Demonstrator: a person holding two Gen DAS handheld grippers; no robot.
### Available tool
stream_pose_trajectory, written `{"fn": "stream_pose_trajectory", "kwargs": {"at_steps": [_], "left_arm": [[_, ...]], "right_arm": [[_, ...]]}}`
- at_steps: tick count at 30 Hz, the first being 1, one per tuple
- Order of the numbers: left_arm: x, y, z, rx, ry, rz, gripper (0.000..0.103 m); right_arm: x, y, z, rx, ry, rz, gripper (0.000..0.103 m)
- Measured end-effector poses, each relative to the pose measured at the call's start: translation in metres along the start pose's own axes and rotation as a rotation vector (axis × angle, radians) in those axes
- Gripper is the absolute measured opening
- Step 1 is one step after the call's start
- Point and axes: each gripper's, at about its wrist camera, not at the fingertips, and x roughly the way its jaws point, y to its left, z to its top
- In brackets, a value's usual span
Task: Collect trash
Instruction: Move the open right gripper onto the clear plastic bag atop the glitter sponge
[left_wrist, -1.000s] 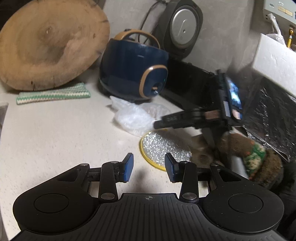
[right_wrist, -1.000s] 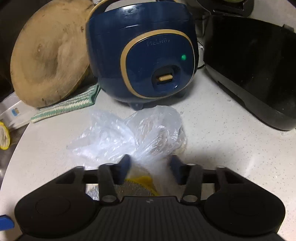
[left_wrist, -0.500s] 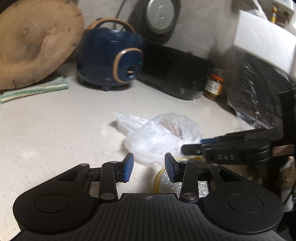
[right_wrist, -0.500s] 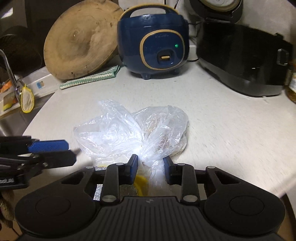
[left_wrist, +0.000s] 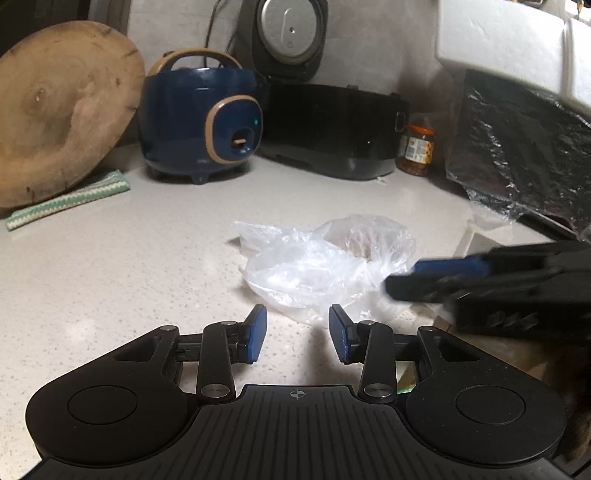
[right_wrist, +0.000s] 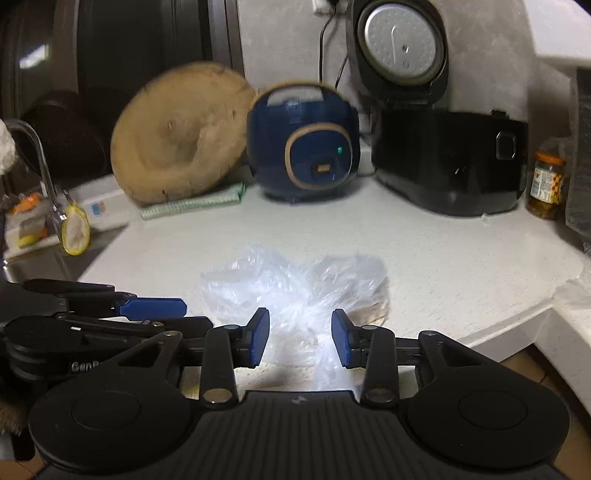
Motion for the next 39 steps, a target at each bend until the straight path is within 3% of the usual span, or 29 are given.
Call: {"fn": "stream_pose_trajectory", "kwargs": {"at_steps": [7, 10, 21, 29, 31, 32, 35, 39], "left_arm": [[-0.013, 0.005, -0.002, -0.052, -0.048, -0.067, 0.041], [-0.003, 0.003, 0.0, -0.069, -0.029, -0.113, 0.041], [-0.006, -0.005, 0.004, -0.062, -0.046, -0.113, 0.041], [-0.014, 0.02, -0.002, -0.151, -0.05, -0.059, 0.041], [-0.017, 0.025, -0.004, -0.177, -0.066, -0.048, 0.041], [-0.019, 0.028, -0.005, -0.187, -0.077, -0.04, 0.041], [-0.024, 0.033, -0.008, -0.192, -0.119, -0.001, 0.041], [-0.025, 0.037, -0.01, -0.183, -0.115, 0.023, 0.041]], "right_arm": [[-0.019, -0.009, -0.013, -0.01, -0.029, -0.026, 0.036], [-0.023, -0.015, -0.012, -0.018, -0.028, -0.052, 0.036], [-0.032, -0.021, -0.011, -0.006, -0.032, -0.033, 0.038], [-0.022, -0.012, -0.005, -0.032, -0.064, -0.072, 0.055], [-0.013, -0.012, -0.002, -0.038, -0.065, -0.108, 0.07], [-0.008, -0.012, -0.001, -0.043, -0.062, -0.127, 0.073], [0.01, -0.01, 0.002, -0.06, -0.047, -0.158, 0.075], [0.033, -0.002, 0.012, -0.087, -0.033, -0.155, 0.078]]}}
